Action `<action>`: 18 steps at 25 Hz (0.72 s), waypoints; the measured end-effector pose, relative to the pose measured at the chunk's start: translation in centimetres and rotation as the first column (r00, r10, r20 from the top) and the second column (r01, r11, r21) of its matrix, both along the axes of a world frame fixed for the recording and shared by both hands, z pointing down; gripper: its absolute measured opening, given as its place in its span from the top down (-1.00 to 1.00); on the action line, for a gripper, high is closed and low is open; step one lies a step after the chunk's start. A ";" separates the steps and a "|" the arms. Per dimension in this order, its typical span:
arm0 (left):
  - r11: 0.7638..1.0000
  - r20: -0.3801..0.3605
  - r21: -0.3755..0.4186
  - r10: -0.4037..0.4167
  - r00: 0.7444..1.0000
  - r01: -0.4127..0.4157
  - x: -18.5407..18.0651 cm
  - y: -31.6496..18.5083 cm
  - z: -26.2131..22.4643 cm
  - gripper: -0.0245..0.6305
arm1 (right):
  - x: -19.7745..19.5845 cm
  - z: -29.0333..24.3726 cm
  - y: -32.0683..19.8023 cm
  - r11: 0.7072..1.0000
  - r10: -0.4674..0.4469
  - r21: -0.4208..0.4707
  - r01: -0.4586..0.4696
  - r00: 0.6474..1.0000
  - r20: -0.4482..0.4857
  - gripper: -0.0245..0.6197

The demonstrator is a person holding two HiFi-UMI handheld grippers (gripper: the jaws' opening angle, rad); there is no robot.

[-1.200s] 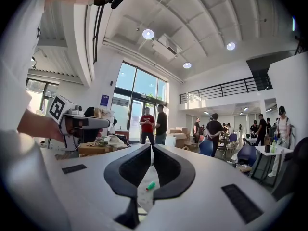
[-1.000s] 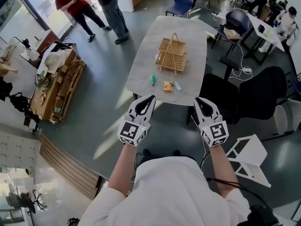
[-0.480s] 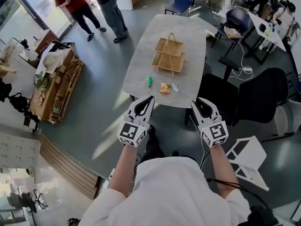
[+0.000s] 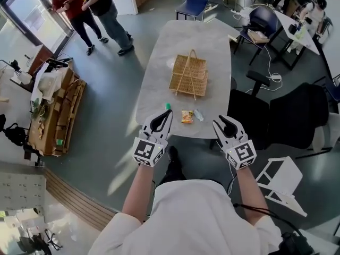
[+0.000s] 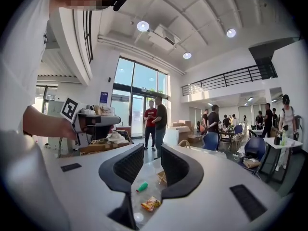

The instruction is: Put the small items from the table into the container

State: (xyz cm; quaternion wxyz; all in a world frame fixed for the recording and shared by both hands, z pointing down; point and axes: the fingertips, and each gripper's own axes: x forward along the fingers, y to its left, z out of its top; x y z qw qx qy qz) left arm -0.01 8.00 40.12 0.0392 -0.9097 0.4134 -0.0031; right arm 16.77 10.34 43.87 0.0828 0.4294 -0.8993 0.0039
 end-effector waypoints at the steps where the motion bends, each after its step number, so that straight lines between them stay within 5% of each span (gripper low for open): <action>1: 1.000 0.001 0.001 0.012 1.000 -0.012 -0.4 -1.4 0.0 0.91 | -0.5 0.0 -1.4 1.000 0.007 -0.001 -0.007 1.000 0.000 0.60; 10: 0.995 0.023 -0.002 0.102 0.995 -0.102 -5.0 -12.6 -0.2 0.91 | -5.6 -1.2 -12.4 0.997 0.077 0.007 -0.077 0.997 -0.002 0.60; 18: 0.988 -0.004 -0.032 0.150 0.989 -0.150 -5.4 -17.8 1.2 0.91 | -6.1 0.4 -16.4 0.993 0.110 -0.048 -0.111 0.994 -0.027 0.60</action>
